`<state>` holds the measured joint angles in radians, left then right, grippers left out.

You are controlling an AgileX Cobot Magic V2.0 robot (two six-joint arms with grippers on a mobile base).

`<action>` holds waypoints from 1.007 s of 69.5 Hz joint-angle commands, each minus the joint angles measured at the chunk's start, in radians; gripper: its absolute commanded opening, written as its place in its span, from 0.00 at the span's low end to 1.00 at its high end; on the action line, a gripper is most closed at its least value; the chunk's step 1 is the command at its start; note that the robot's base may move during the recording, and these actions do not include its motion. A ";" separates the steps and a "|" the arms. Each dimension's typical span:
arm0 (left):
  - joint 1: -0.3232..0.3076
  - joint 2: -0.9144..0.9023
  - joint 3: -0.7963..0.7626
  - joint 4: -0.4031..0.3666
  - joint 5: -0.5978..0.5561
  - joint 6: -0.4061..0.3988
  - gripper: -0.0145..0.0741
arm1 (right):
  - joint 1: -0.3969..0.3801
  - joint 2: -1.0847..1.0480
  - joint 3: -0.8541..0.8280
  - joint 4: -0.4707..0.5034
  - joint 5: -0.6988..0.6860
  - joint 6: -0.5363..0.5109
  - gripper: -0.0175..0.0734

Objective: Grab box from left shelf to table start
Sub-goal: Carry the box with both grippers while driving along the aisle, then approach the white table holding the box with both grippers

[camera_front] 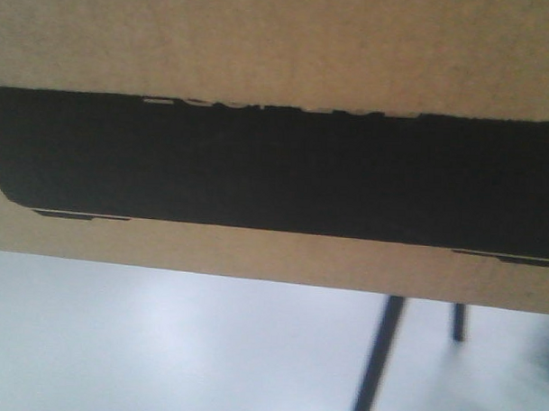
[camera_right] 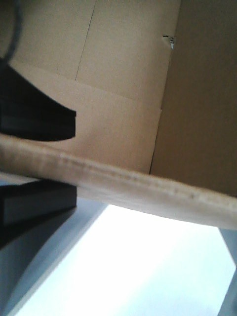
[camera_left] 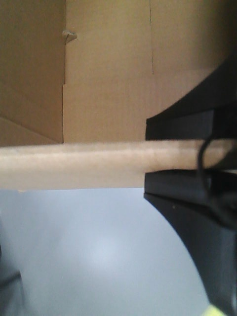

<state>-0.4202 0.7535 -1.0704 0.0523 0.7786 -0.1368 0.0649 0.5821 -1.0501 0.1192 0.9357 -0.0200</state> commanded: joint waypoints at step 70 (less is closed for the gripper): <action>-0.016 0.008 -0.041 -0.085 -0.185 -0.004 0.06 | 0.005 0.007 -0.034 0.052 -0.120 -0.027 0.26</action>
<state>-0.4202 0.7685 -1.0704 0.0465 0.7743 -0.1368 0.0649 0.5821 -1.0501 0.1135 0.9364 -0.0200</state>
